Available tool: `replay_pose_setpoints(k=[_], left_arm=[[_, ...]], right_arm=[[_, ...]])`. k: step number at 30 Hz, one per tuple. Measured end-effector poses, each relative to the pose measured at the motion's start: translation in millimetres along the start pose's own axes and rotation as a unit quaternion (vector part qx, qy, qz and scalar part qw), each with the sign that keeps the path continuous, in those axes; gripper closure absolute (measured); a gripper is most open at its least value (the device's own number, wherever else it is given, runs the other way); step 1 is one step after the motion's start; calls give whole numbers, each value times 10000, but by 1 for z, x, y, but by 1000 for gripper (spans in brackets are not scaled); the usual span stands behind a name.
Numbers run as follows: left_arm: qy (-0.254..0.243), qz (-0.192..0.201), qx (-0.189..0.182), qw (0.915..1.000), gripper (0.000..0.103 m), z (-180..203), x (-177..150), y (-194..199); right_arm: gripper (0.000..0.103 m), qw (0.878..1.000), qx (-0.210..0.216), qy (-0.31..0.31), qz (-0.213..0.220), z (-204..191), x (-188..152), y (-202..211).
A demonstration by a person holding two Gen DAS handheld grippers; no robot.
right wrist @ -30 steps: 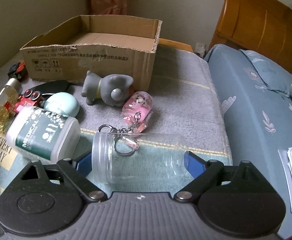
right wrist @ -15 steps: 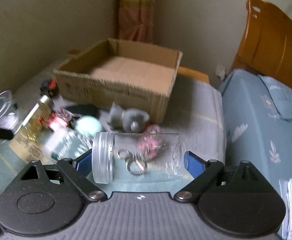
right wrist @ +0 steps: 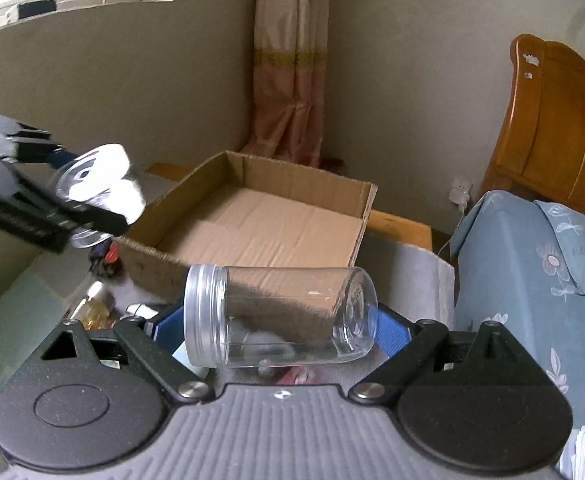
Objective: Organize rigid objects
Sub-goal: 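Carry the cup and jar over the cardboard box and release both inside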
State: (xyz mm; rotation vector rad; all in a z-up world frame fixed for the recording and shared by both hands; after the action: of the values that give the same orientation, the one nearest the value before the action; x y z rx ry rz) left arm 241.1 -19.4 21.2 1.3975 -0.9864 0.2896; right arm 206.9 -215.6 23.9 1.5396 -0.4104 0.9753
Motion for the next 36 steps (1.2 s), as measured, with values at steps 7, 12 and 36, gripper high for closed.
replay_pose_setpoints(k=[7,12,36], left_arm=[[244,-147,-17,9996,26,-17,37,-55],[496,-219,108,9985,26,-33,55,-94],[563,13,353,9978,5,-43,7,-31]], right_arm=[[8,9998,60,-194,-23,16,21,-20],[8,9999,-27,-169,-7,19,30,-28],[8,9990,235,-220,-314,14,49,-84]])
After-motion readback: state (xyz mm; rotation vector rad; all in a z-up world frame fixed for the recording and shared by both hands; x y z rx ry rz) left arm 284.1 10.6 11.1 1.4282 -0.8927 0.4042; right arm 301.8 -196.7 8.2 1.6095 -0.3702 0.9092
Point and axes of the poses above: each gripper's, at about its wrist camera, not at the fingertips, and y roughly against the way its jaws point, z to its right, x to its top, the point moved 5 cm from there along -y, roughly the way its jaws point, and after that the axes turned 1 degree about z, right-handed, at the moved point
